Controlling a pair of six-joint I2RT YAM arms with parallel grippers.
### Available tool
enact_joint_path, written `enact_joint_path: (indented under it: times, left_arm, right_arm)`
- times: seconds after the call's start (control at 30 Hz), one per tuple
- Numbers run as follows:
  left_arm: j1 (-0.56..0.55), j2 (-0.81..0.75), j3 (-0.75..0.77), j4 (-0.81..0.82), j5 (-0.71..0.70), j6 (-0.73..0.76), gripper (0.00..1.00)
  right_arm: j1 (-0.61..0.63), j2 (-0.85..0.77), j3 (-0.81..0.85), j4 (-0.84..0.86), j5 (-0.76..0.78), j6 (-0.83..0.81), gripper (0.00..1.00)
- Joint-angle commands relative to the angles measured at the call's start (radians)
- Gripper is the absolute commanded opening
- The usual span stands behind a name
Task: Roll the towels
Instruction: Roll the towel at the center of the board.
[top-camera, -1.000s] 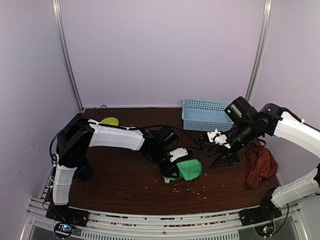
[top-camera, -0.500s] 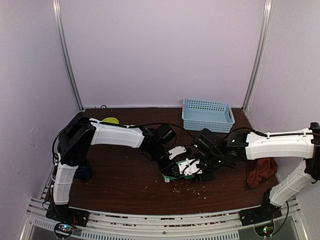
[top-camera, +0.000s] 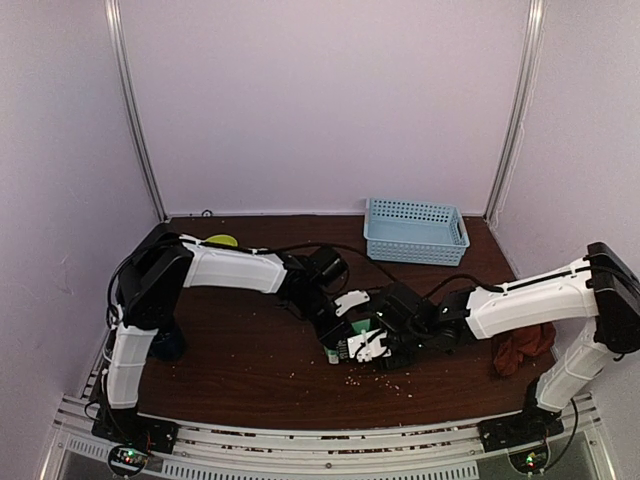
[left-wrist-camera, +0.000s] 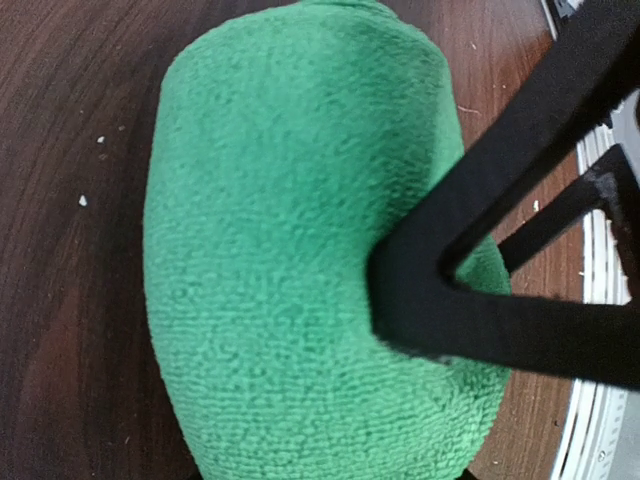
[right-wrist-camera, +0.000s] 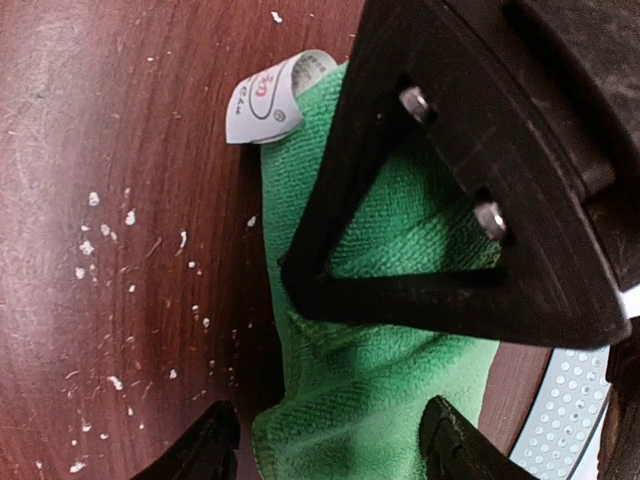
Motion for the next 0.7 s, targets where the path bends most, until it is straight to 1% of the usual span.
enact_joint_path:
  times: [0.0, 0.17, 0.2, 0.23, 0.3, 0.47, 0.67]
  left_arm:
    - [0.026, 0.051, 0.006, -0.022, 0.141, 0.004, 0.41]
    - [0.073, 0.076, 0.009, -0.02, 0.328, -0.04, 0.4]
    - [0.081, 0.083, 0.009, -0.016, 0.359, -0.061, 0.4]
    - [0.091, 0.09, 0.008, -0.007, 0.398, -0.082, 0.39]
    - [0.106, 0.102, 0.003, 0.013, 0.489, -0.116, 0.38]
    - [0.131, 0.115, -0.018, 0.097, 0.625, -0.228, 0.35]
    - [0.139, 0.13, -0.035, 0.148, 0.702, -0.295, 0.3]
  right_arm:
    - [0.009, 0.045, -0.039, 0.124, 0.038, -0.033, 0.64]
    - [0.012, 0.089, -0.074, 0.192, 0.042, -0.057, 0.69]
    - [0.011, 0.096, -0.077, 0.198, 0.034, -0.056, 0.74]
    - [0.011, 0.103, -0.079, 0.201, 0.026, -0.055, 0.75]
    - [0.013, 0.115, -0.085, 0.211, 0.02, -0.055, 0.76]
    - [0.021, 0.141, -0.101, 0.271, 0.037, -0.073, 0.76]
    - [0.027, 0.228, -0.102, 0.378, 0.119, -0.127, 0.76]
